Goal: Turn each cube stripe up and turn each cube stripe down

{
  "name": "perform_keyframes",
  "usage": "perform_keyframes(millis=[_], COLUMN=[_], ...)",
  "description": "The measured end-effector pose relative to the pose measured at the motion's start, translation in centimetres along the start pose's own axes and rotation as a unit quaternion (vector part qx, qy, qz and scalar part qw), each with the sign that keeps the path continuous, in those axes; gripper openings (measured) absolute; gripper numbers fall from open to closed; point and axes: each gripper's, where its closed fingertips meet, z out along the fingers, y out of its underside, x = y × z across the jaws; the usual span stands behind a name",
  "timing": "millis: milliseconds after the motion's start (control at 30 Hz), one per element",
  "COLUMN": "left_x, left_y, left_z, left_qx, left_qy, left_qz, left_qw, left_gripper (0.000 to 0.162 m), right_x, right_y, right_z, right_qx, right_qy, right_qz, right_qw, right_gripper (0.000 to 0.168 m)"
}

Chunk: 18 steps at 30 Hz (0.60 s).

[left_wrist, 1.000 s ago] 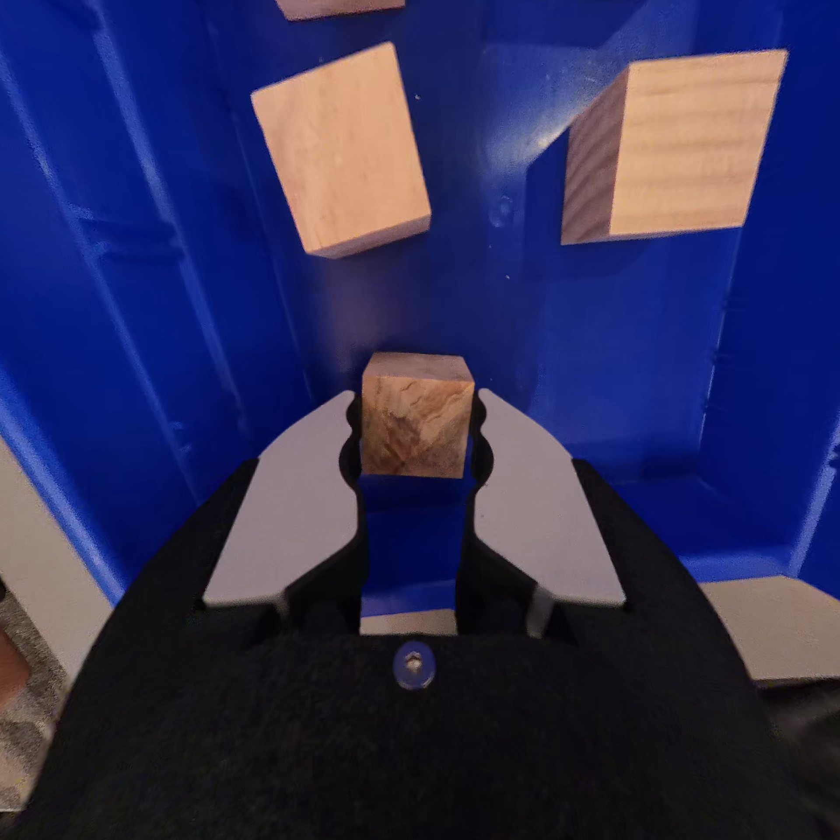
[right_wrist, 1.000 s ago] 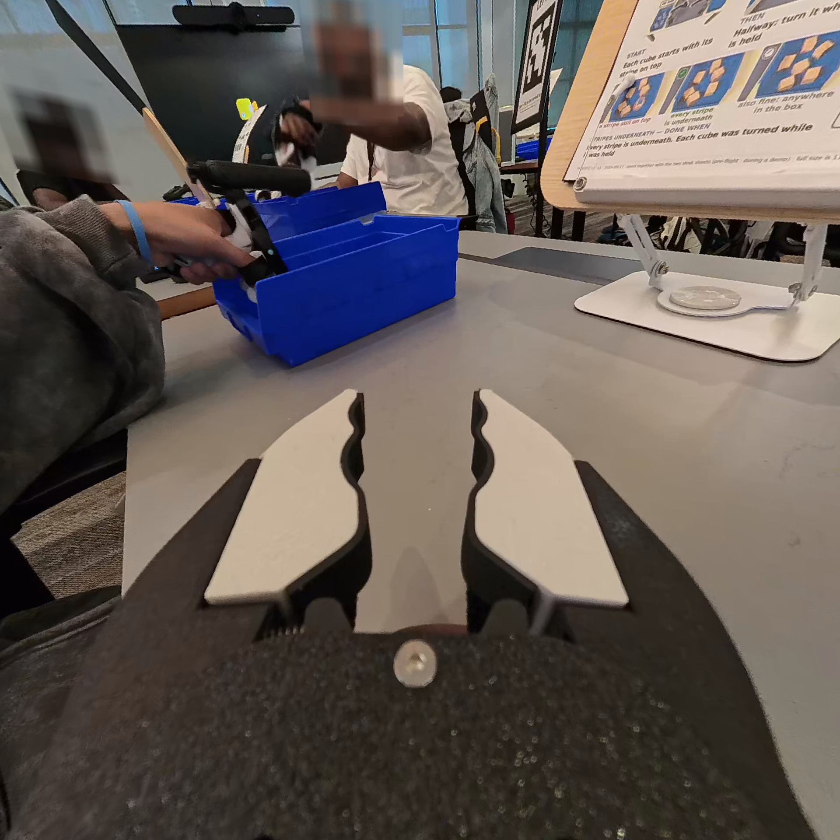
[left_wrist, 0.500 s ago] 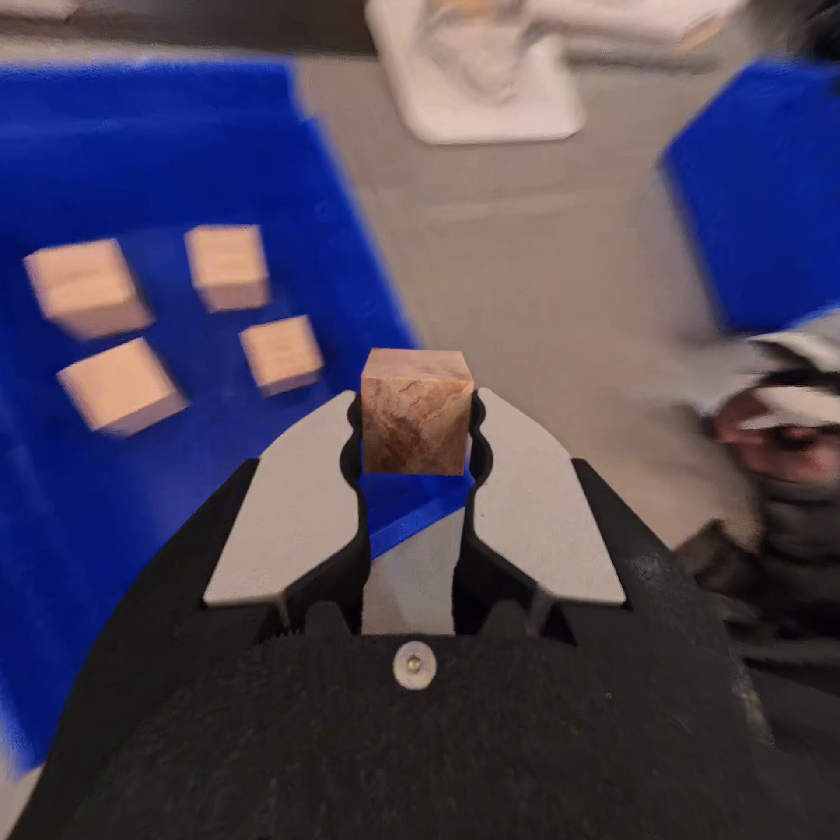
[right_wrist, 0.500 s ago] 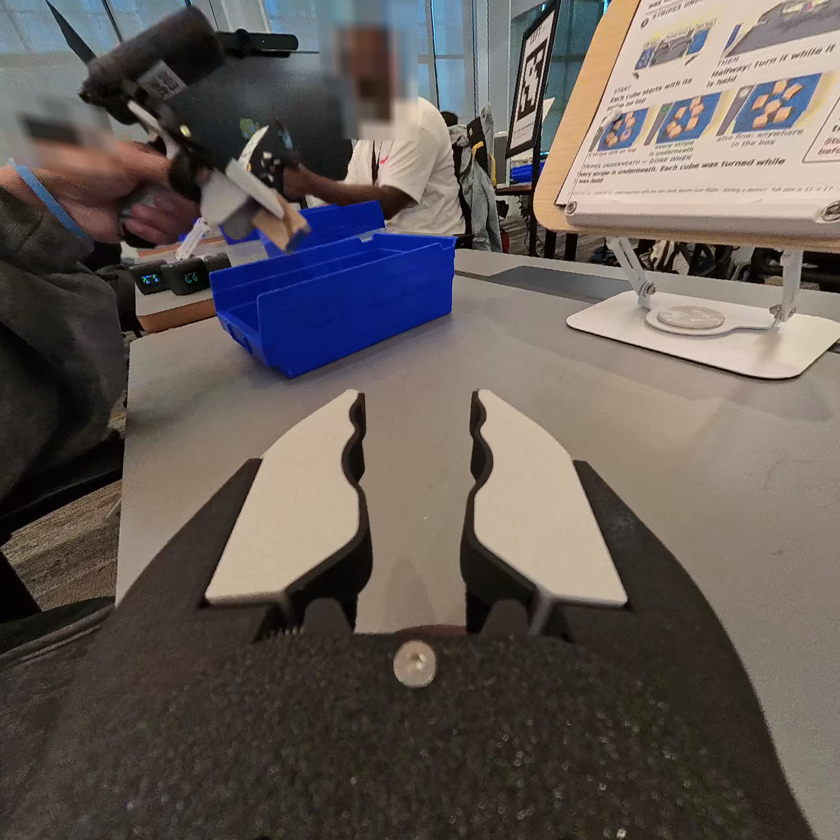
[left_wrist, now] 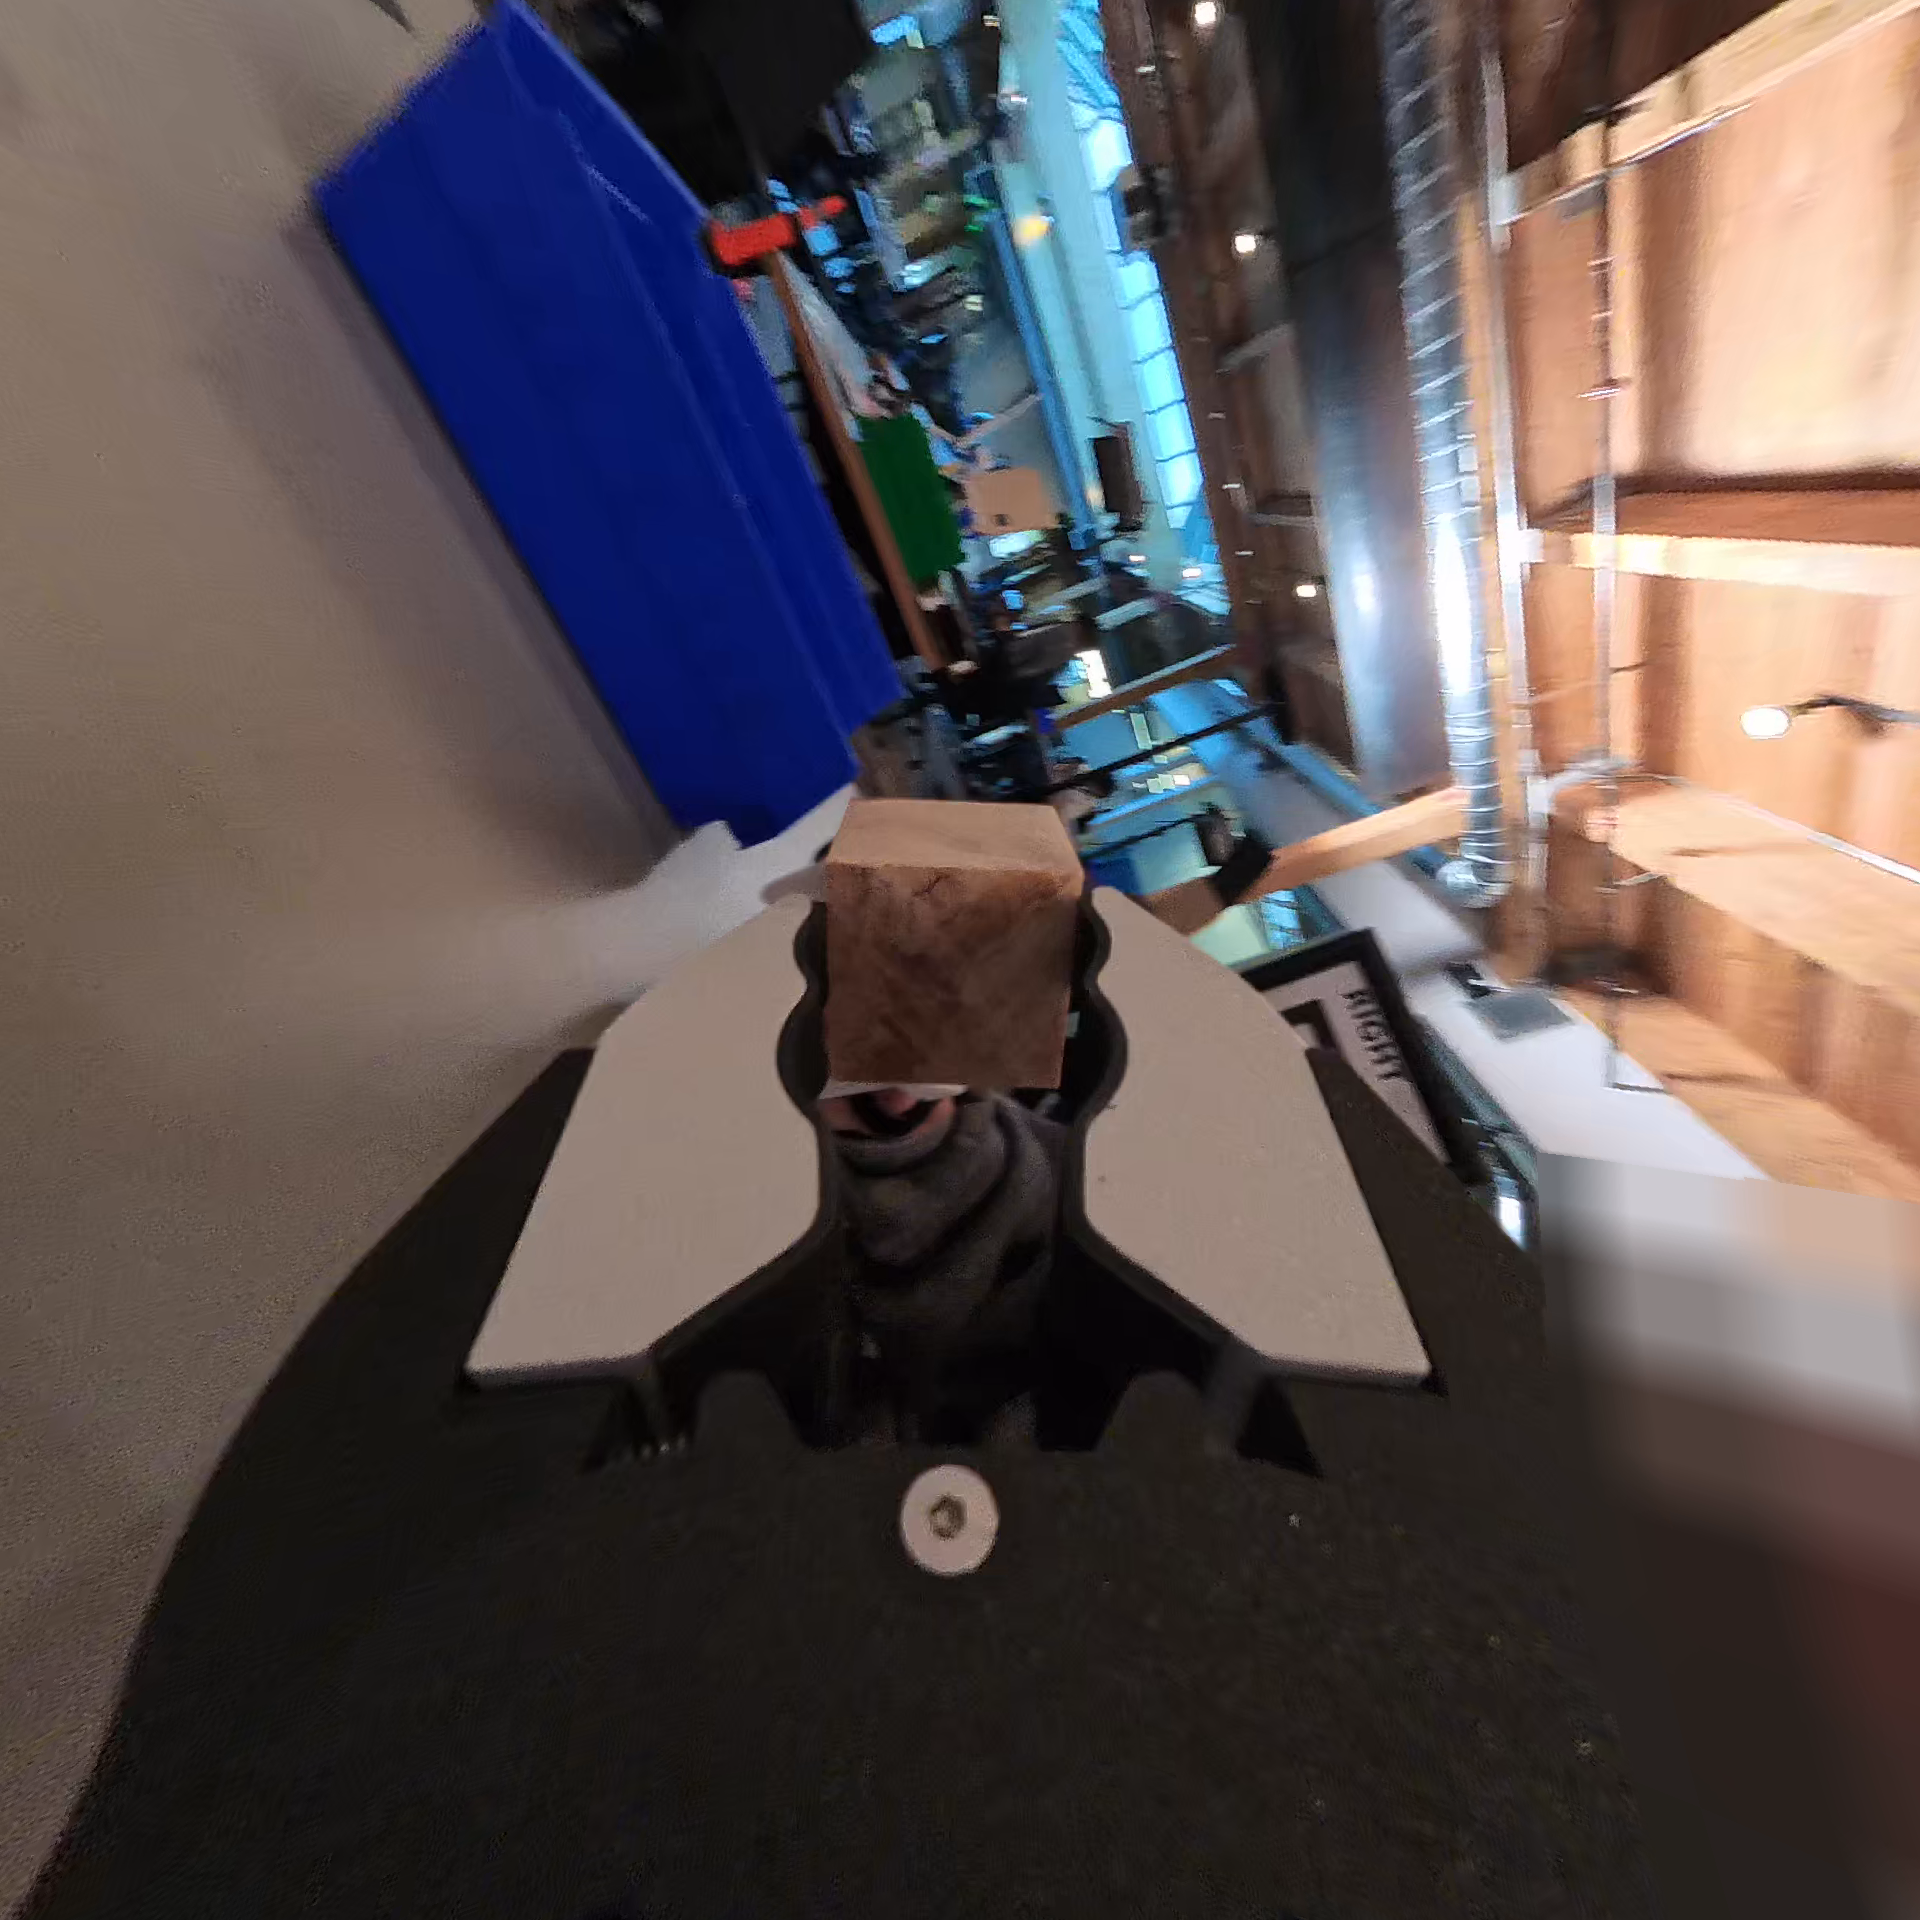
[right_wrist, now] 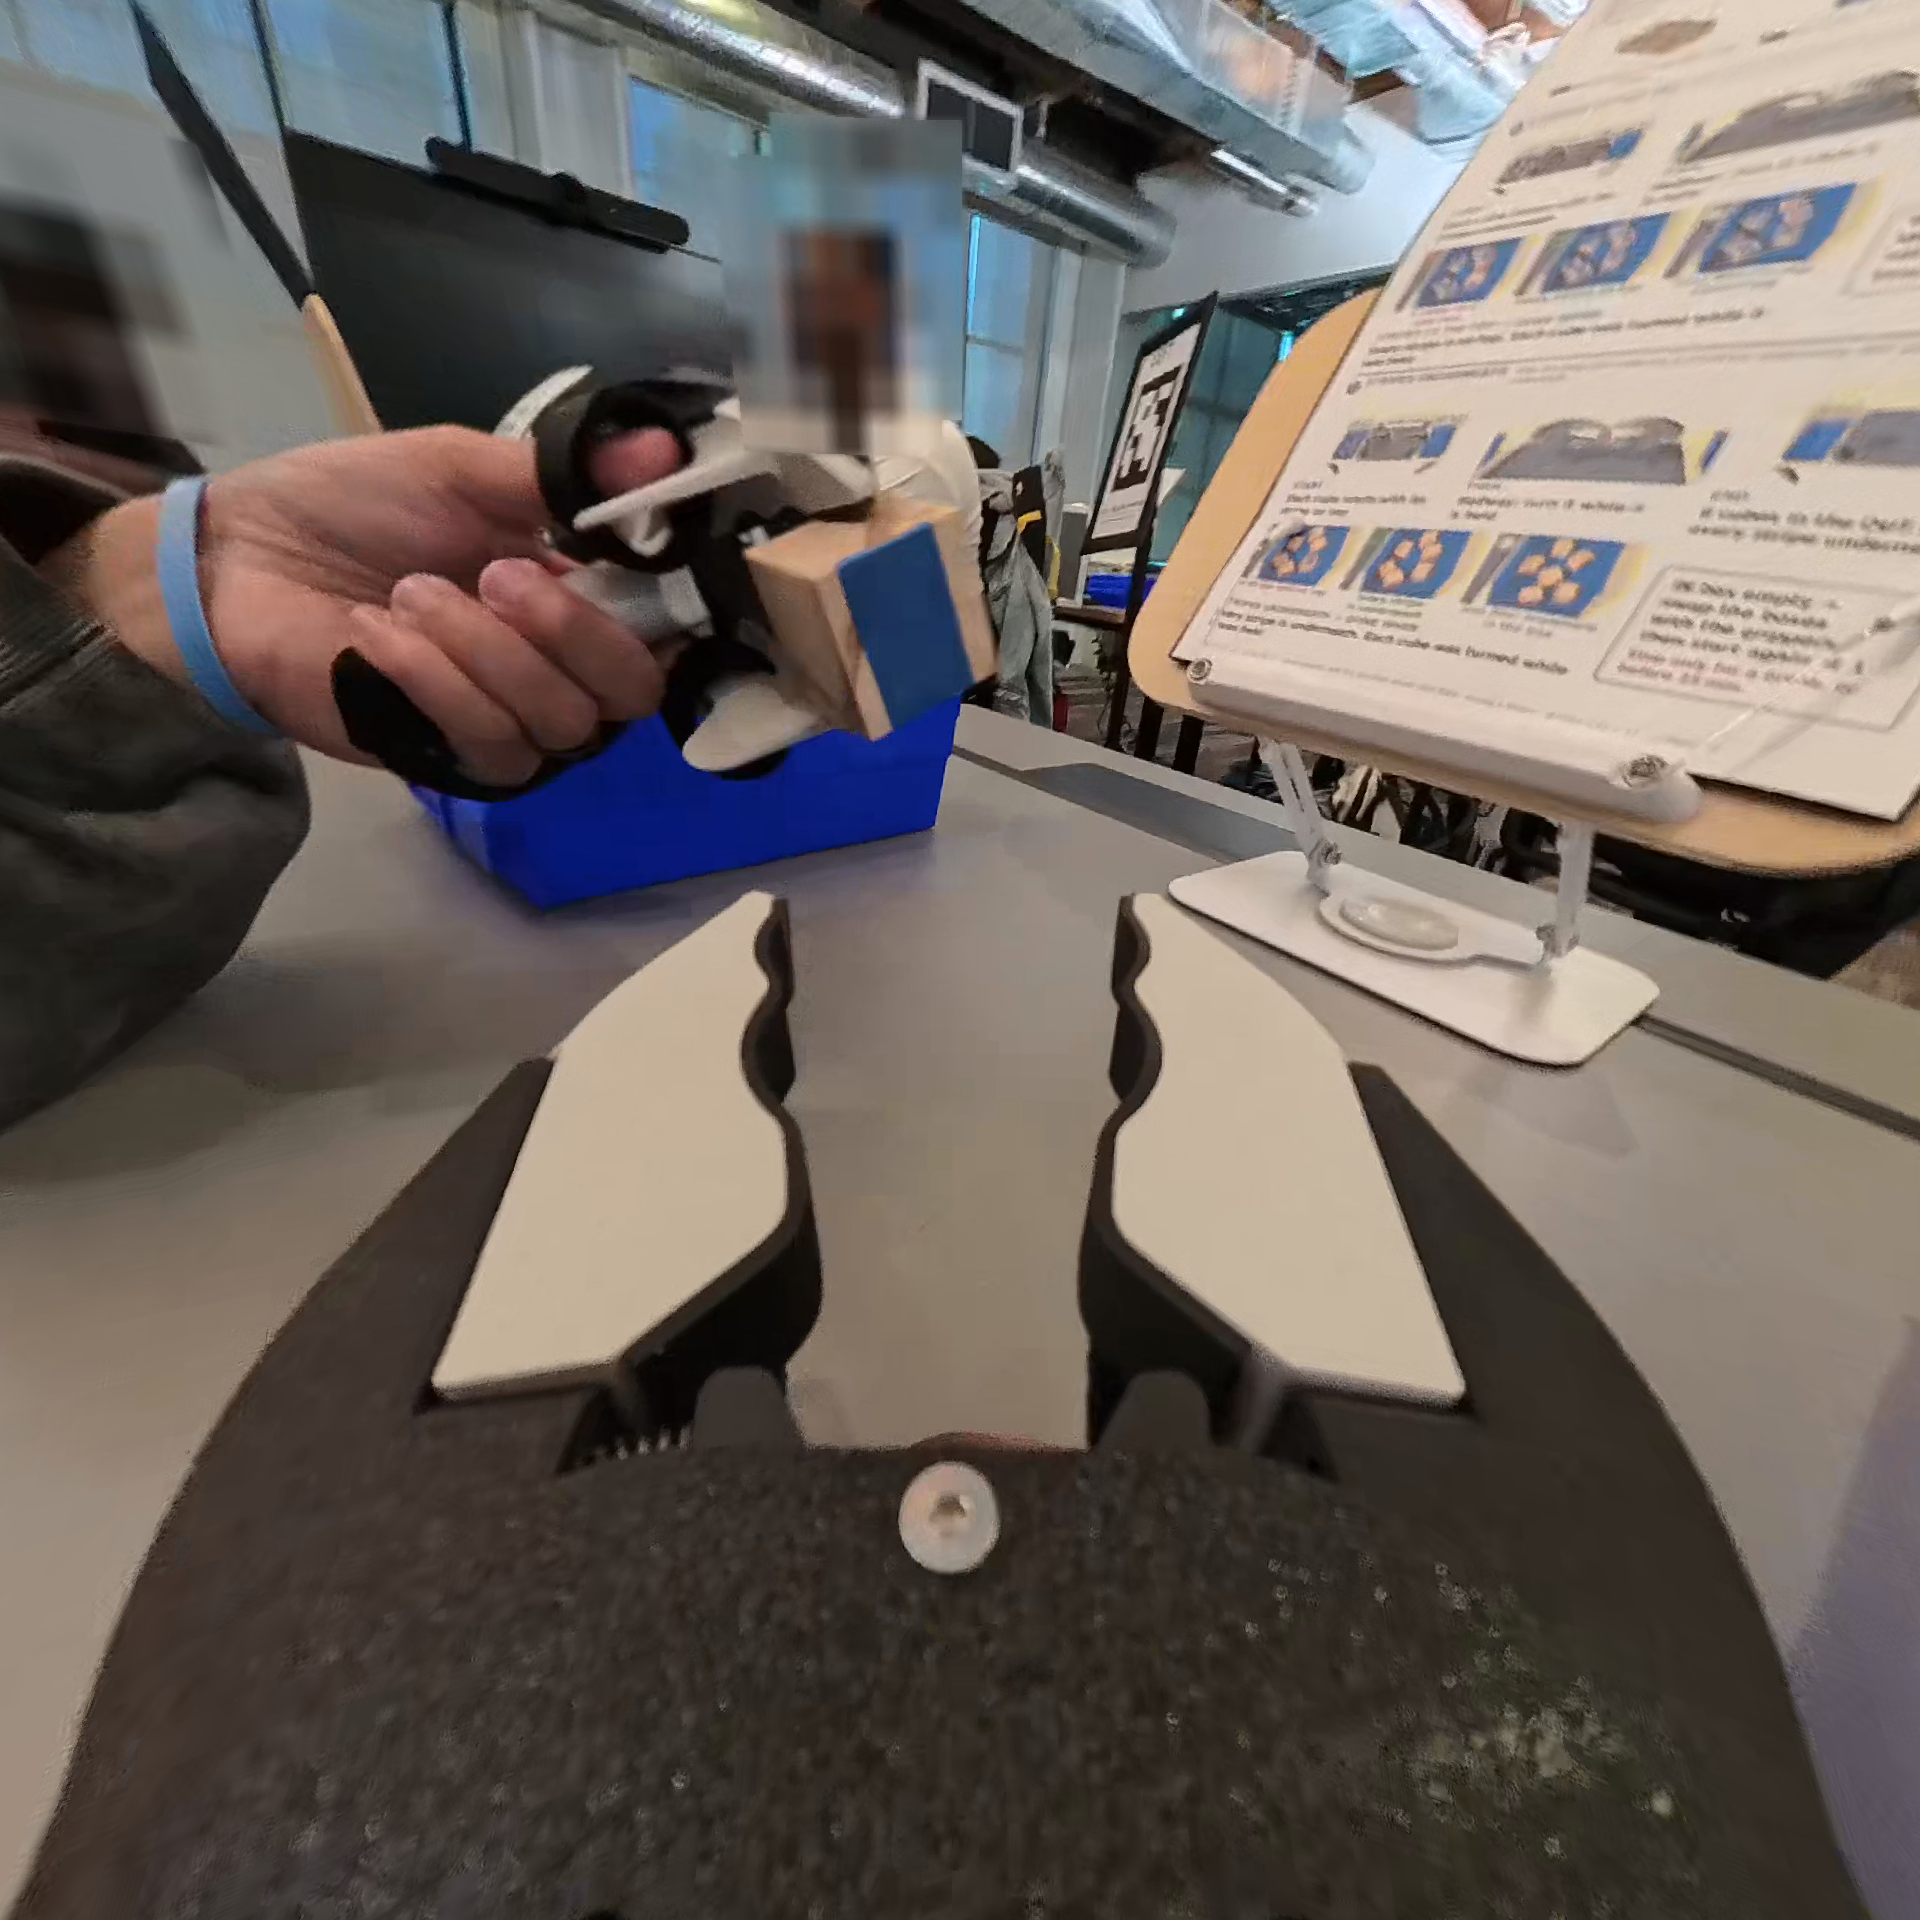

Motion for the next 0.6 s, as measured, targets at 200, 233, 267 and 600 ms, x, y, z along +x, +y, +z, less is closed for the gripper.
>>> perform_keyframes(millis=[200, 233, 267, 600], left_x=[1.5, 1.5, 1.5, 1.3], left_y=[1.6, 1.8, 1.8, 2.2], left_z=[2.5, 2.6, 2.7, 3.0], left_qx=[-0.024, -0.024, -0.023, -0.014], left_qy=[0.069, 0.068, 0.067, 0.063], left_qz=[-0.042, -0.042, -0.043, -0.059], left_qw=[0.996, 0.996, 0.997, 0.996], left_gripper=[0.043, 0.043, 0.043, 0.043], right_x=[-1.5, -1.2, -1.0, -2.2], right_y=[-2.5, -3.5, -4.3, -3.8], right_z=[1.7, 2.1, 2.5, 4.9], right_qx=[-0.053, -0.048, -0.041, -0.053], right_qy=[-0.149, -0.155, -0.165, -0.202], right_qz=[0.007, 0.005, -0.001, -0.036], right_qw=[0.987, 0.987, 0.986, 0.977], right_gripper=[0.07, 0.07, 0.072, 0.082])
